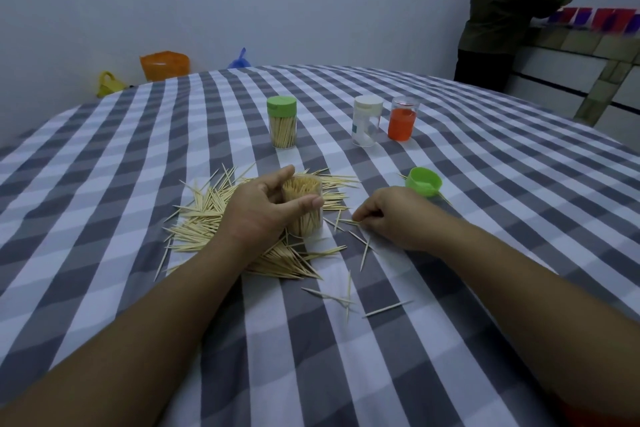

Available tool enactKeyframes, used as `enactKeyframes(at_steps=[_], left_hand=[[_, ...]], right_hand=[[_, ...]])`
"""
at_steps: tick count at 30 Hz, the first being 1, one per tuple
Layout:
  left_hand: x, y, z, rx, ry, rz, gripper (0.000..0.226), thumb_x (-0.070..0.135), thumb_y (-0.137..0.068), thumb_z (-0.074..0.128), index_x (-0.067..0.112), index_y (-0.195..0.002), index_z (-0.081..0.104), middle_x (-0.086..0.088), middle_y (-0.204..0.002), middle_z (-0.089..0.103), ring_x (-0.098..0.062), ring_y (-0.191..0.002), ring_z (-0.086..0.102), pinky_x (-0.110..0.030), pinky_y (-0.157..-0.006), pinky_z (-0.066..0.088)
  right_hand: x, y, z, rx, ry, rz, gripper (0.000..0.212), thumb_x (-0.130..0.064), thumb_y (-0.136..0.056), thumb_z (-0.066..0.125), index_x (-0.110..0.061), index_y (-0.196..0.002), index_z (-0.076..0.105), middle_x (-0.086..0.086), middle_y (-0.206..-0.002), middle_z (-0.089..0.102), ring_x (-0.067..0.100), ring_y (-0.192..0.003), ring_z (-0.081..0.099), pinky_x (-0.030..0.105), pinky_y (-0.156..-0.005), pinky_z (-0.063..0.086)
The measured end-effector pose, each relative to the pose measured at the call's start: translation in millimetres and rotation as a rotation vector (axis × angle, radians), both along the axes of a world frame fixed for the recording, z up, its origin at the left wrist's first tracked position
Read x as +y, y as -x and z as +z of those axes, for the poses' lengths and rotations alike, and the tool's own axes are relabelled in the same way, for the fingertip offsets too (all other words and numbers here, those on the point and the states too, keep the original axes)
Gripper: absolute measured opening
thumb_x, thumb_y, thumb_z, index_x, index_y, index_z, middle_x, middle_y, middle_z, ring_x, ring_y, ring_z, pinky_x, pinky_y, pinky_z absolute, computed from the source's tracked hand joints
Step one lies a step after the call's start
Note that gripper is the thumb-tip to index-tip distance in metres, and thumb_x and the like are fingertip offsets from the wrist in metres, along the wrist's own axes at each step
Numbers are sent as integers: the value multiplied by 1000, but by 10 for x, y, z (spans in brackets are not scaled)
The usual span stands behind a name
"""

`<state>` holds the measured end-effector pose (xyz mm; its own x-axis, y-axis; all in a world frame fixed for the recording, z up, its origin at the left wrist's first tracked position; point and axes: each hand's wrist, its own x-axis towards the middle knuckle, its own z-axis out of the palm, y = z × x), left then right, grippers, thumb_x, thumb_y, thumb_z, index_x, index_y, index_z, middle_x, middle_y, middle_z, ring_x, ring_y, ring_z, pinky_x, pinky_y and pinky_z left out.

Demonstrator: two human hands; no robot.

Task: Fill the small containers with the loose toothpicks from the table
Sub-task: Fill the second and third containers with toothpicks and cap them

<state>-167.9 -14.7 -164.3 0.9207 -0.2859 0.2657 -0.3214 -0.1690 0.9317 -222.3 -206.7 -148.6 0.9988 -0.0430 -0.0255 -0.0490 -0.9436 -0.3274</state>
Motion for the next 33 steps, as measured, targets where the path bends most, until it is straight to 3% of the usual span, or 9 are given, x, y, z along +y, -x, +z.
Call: enactKeyframes(at_steps=[6,11,15,16,20,21,22,27,33], left_hand=[[19,13,11,-17,-7,3,92,43,-51,78,13,-134,53,-5,-117,67,-7,-105,63,-19,-92,50],[7,-10,15,-5,-8,16,83,35,-58,81,12,-133,54,8,-64,62,8,-59,50,-7,-68,45],[-2,0,25,-7,2,-3,85,34,-57,81,10,-134,53,12,-57,48,5,-72,65,-21,-70,53],[-7,-4,24,-17,6,-5,81,28,-62,81,8,-134,53,7,-99,32,8,-86,60,-21,-70,54],[-37,-19,7,-9,39,-24,75,14,-68,81,4,-135,50,5,-96,45,20,-84,41,-7,-64,51],[-41,-20,5,8,41,-24,73,12,-69,80,3,-135,50,8,-92,47,23,-77,48,-6,-84,36],[-44,-20,0,18,37,-23,73,11,-69,80,3,-135,50,14,-86,52,22,-65,54,3,-60,33],[-29,-35,-19,-18,38,-11,75,17,-67,82,6,-135,51,7,-96,54,25,-79,46,0,-62,43],[-37,-8,16,19,58,-29,80,21,-63,81,6,-135,50,-10,-106,66,16,-79,58,-3,-67,47]], right_hand=[[16,-372,-85,-132,47,37,29,-17,-93,54,-17,-120,65,3,-121,62,19,-111,55,18,-81,34],[-33,-655,-74,-71,-249,-50,59,-8,-91,46,-18,-148,30,7,-152,34,22,-135,37,28,-104,33],[-26,-792,-48,37,-280,-29,61,-23,-98,45,-20,-151,15,6,-152,34,24,-134,38,31,-104,32],[-11,-826,-51,33,-257,-21,62,-30,-98,46,-18,-151,16,7,-148,39,24,-132,41,33,-104,33],[58,-923,-75,-27,0,-14,50,-40,-94,51,-10,-134,47,11,-124,57,29,-115,50,39,-94,43],[72,-933,-76,-34,64,-6,43,-38,-94,51,-11,-127,54,11,-123,57,30,-114,50,37,-91,44],[76,-939,-74,-40,93,5,37,-33,-95,50,-13,-125,58,10,-123,57,30,-115,50,35,-90,43],[14,-848,-2,1,-102,-3,25,-16,-94,54,-15,-113,70,3,-108,68,13,-86,56,16,-59,38],[-98,-574,148,133,-117,33,28,-15,-96,49,-20,-117,67,-7,-97,64,4,-70,49,14,-57,34]])
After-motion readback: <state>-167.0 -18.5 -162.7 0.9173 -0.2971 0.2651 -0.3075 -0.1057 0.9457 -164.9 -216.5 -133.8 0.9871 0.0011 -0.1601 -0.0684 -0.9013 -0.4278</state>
